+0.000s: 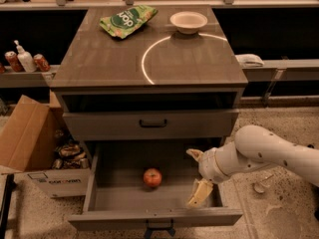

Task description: Pick apple from middle drawer and place on counter

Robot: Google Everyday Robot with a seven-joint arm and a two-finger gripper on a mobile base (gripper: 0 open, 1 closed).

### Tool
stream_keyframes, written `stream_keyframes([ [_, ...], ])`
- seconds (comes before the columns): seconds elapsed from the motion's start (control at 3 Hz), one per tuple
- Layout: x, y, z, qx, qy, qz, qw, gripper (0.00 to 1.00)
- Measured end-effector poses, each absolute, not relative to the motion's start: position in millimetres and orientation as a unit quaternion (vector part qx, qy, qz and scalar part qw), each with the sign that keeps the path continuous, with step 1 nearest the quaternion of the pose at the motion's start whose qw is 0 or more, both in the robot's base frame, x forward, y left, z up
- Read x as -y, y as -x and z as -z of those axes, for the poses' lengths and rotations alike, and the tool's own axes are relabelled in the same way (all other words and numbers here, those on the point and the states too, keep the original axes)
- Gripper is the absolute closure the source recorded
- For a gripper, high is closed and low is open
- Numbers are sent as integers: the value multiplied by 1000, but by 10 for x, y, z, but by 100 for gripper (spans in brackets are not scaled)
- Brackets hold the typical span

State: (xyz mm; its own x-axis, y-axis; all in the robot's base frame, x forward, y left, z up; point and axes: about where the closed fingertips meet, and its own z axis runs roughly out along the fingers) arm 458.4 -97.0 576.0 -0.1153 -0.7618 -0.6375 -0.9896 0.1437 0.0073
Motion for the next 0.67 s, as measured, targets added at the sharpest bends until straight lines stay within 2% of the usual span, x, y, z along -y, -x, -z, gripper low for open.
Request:
stream_keyframes([
  [0.67, 881, -4987, -4926, -706, 610, -244, 264, 0],
])
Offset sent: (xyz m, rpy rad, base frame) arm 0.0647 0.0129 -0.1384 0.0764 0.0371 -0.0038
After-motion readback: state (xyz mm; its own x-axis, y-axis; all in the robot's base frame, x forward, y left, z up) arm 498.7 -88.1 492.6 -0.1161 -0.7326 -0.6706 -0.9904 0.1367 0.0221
